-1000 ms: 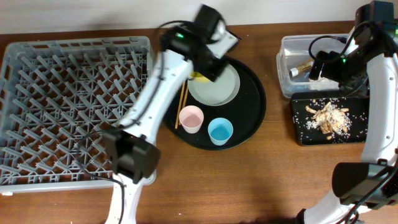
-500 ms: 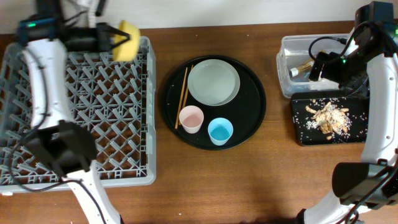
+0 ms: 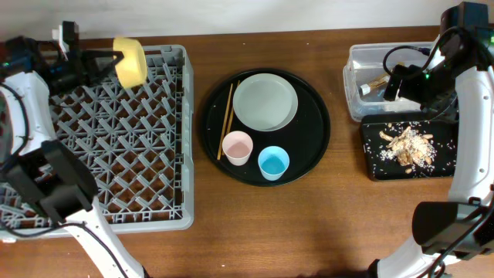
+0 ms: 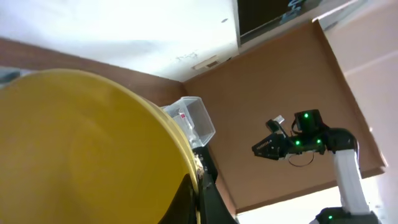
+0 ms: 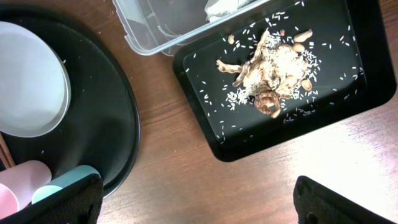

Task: Sort waste into correct bins and load items into the dishwasher rack
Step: 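Lower yellow bowl into the rack's back row and release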

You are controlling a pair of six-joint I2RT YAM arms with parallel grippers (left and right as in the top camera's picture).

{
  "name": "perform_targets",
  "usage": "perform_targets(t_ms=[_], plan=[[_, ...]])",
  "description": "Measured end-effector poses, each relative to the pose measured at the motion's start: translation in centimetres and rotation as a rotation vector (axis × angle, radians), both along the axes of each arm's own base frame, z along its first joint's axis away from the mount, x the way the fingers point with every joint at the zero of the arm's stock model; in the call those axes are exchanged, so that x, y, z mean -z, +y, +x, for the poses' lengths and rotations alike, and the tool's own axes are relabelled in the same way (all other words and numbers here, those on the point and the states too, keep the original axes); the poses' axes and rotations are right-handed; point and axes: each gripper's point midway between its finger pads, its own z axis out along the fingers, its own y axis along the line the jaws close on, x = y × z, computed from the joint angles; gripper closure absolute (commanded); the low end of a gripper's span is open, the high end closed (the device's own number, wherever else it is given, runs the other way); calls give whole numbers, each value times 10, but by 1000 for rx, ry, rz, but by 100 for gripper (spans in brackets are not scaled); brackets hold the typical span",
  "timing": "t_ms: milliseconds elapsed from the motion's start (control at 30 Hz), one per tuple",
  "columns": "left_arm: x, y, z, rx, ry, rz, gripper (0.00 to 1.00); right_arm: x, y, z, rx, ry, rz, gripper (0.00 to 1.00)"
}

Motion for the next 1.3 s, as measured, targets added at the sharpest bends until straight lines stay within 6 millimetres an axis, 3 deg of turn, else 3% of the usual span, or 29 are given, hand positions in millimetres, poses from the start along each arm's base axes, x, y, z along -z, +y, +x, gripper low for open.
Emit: perform_targets(t_ms=[233, 533, 633, 1300], plan=[[32, -11, 9, 30, 46, -28, 99, 0, 0, -1, 0, 4, 1, 2], [41, -45, 16, 100, 21, -22, 100, 0, 0, -1, 0, 4, 1, 2], [53, -41, 17, 97, 42, -40, 100, 0, 0, -1, 0, 4, 1, 2], [61, -29, 20, 66, 57, -2, 100, 1, 1, -3, 1, 12, 3, 2]])
